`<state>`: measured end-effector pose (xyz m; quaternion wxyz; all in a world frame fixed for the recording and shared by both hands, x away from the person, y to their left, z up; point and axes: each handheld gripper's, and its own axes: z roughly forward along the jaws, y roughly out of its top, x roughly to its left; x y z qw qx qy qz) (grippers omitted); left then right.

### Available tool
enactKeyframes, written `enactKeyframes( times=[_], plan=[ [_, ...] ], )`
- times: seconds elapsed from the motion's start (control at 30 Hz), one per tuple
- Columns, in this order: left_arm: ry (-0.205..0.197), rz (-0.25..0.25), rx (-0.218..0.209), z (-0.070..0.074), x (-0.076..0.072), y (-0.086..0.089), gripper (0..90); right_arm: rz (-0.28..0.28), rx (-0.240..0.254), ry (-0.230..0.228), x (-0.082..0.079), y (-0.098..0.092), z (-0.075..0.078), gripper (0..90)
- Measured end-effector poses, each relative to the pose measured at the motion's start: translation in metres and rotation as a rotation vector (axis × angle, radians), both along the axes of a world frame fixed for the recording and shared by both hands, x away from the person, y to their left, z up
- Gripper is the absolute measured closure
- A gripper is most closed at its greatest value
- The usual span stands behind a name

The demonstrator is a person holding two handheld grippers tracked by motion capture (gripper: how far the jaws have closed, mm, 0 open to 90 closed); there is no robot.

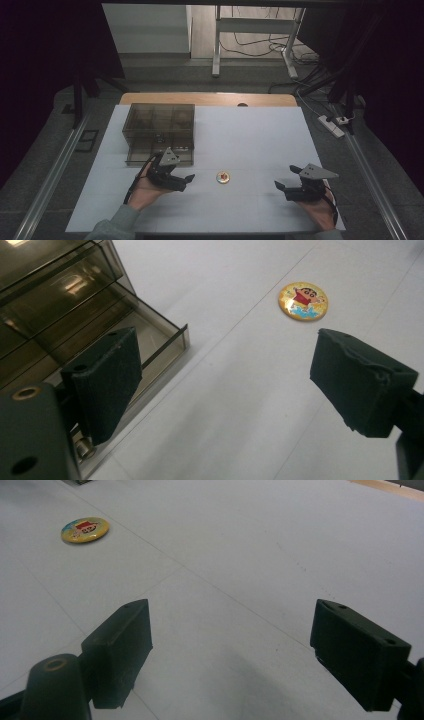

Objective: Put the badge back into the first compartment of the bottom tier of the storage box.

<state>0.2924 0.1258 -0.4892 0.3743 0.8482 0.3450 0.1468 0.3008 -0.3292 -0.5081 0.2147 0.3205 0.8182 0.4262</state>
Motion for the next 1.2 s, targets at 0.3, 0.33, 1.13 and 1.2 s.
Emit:
enactKeyframes(
  times=[0.3, 0.33, 1.13, 1.2],
  plan=[
    [0.002, -0.018, -0.003, 0.001, 0.006, -0.009, 14.3, 0.001, 0.011, 0.006, 0.0, 0.0, 0.0, 16.4],
    [0.002, -0.02, -0.002, 0.001, 0.006, -0.01, 14.5, 0.001, 0.011, 0.006, 0.001, 0.0, -0.001, 16.5],
    [0.003, -0.124, 0.036, 0.001, 0.019, -0.059, 15.3, -0.003, 0.007, 0.002, 0.001, -0.001, -0.001, 16.6],
    [0.012, -0.135, 0.044, 0.0, 0.022, -0.065, 15.3, -0.005, 0.008, 0.002, 0.001, -0.001, -0.001, 16.6]
  ],
)
